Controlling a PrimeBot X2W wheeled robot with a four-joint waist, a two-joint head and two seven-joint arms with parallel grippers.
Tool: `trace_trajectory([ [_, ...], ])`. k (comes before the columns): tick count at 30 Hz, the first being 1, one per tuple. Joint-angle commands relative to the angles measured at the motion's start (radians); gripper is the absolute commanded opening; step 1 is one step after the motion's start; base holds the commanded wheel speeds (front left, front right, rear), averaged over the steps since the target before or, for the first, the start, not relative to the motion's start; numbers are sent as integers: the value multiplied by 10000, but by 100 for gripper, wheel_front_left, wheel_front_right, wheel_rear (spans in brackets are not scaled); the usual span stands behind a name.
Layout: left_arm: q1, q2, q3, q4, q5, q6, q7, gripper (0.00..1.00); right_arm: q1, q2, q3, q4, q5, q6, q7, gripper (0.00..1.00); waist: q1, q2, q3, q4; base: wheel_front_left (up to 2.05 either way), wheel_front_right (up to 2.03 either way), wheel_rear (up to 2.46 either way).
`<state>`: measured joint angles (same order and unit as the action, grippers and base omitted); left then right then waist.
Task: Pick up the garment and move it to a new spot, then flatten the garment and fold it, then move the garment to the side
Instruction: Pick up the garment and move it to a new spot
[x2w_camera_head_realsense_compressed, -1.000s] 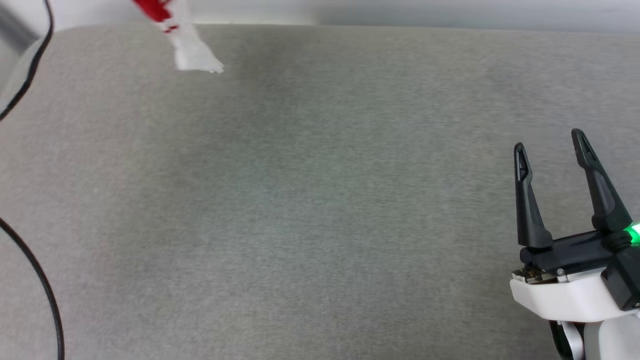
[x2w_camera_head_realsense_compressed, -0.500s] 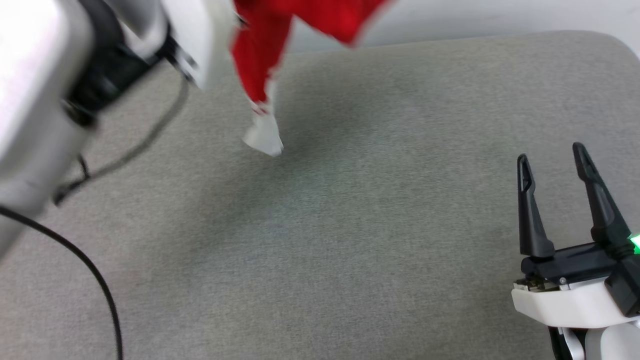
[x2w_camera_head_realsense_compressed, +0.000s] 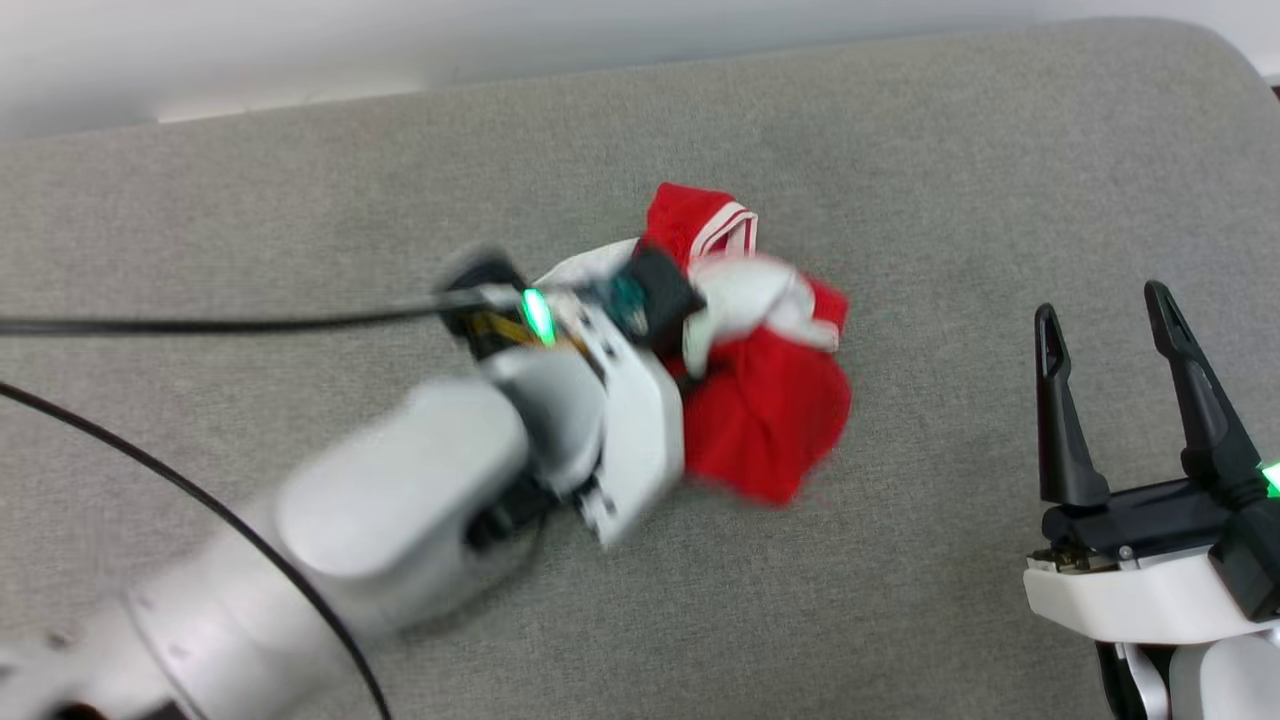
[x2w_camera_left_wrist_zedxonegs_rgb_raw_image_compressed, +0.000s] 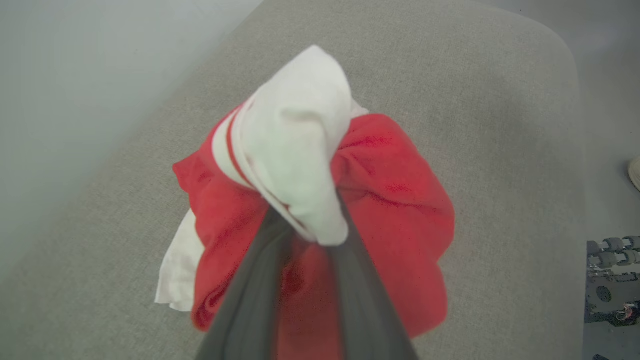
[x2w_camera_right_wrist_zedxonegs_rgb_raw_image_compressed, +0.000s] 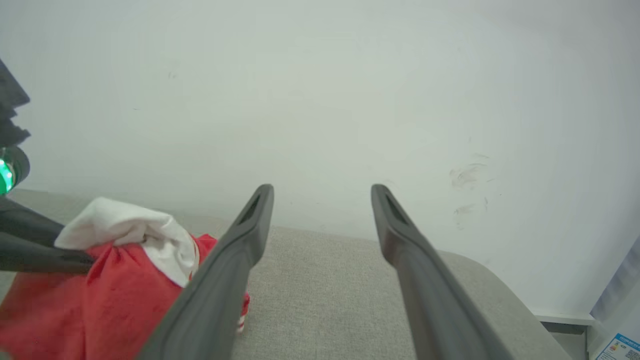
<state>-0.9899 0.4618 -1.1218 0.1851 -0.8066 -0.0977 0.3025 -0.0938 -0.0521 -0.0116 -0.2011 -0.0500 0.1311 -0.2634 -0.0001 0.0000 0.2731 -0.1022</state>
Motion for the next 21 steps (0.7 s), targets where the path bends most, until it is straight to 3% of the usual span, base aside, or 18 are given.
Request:
trace_trajectory([
  [1, 320, -200, -158, 149, -107, -63, -60, 0, -103, 32, 2, 16, 69, -7, -21, 100, 1, 0, 97, -42, 0, 0, 0],
  [12, 2078, -1746, -1486, 2102, -10, -306, -451, 0, -272, 33, -44, 215, 142, -7, -21, 100, 1, 0, 464, -149, 0, 0, 0],
  [13, 2076, -1821, -1520, 2187, -35, -318, -450, 7, -256, 33, -53, 234, 138, -7, -21, 100, 1, 0, 430, -139, 0, 0, 0],
  [14, 2018, -1888, -1522, 2212, -45, -328, -593, 41, -224, 31, -65, 265, 140, -7, -21, 100, 1, 0, 379, -124, 0, 0, 0],
  [15, 1884, -1937, -1454, 2207, 20, -325, -846, 100, -184, 31, -75, 299, 135, -7, -21, 100, 1, 0, 310, -106, 0, 0, 0],
  [21, 1388, -1991, -835, 1851, 573, 102, -2573, 100, 196, 33, -149, 487, 44, -7, -21, 100, 1, 0, -331, 121, 0, 0, 0],
])
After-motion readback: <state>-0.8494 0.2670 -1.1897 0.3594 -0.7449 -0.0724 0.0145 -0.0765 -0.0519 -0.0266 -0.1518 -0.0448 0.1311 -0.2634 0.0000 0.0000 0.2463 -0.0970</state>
